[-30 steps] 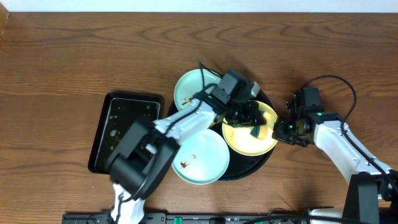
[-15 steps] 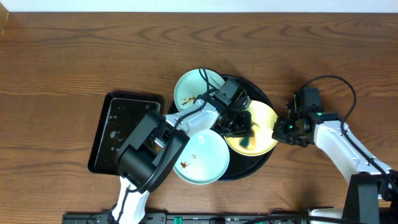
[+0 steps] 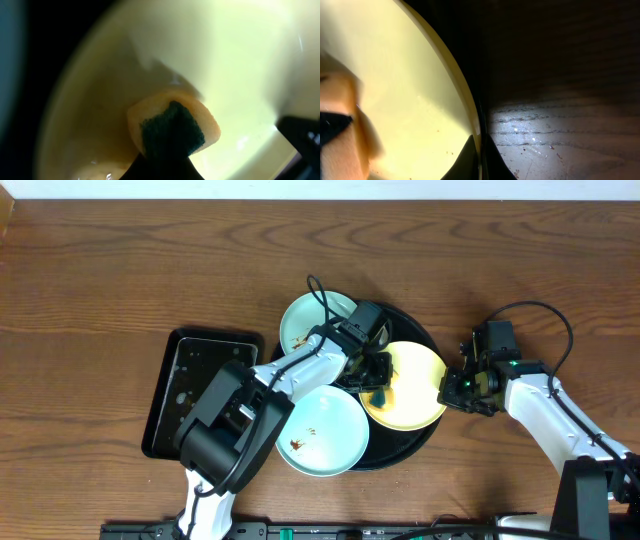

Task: Clean dirty plates on tray and stack at the side
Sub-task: 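Scrub the yellow plate surface with the sponge in the left gripper, then lift the sponge away from the plate with the left gripper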

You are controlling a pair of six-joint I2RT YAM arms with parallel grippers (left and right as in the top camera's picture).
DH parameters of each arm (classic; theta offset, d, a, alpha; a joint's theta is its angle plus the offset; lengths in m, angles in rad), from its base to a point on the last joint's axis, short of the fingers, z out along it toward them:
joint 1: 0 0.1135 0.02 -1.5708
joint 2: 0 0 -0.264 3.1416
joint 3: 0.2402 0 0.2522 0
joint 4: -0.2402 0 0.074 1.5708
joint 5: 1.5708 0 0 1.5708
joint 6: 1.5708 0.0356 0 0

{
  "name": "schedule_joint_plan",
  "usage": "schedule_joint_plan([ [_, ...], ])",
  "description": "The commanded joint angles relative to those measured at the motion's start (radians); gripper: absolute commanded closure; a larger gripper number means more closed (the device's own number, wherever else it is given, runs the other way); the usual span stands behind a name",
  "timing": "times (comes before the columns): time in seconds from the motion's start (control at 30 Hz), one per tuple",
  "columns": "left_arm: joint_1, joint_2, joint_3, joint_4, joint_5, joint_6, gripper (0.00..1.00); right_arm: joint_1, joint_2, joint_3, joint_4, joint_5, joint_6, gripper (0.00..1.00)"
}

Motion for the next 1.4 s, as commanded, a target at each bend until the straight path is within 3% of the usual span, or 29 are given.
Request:
schedule_joint_plan([
  [0.0, 0.014, 0.075, -0.042, -0.024, -0.239, -0.026, 0.93, 0.010, 0.041, -0.048, -0.029, 0.040, -0.017, 0.99],
  [0.27, 0.014, 0.075, -0.042, -0.025, -0.293, -0.128, 0.93, 0.010, 0.041, -0.048, -0.031, 0.040, -0.017, 0.99],
  [0.67, 0.013, 0.045, -0.026, -0.010, -0.222, -0.113, 0.93, 0.010, 0.041, -0.048, -0.033, 0.040, -0.017, 0.99],
  [1.37, 0.013, -0.334, -0.020, -0.078, -0.168, -0.095, 0.93, 0.010, 0.041, -0.048, -0.031, 0.036, -0.017, 0.99],
])
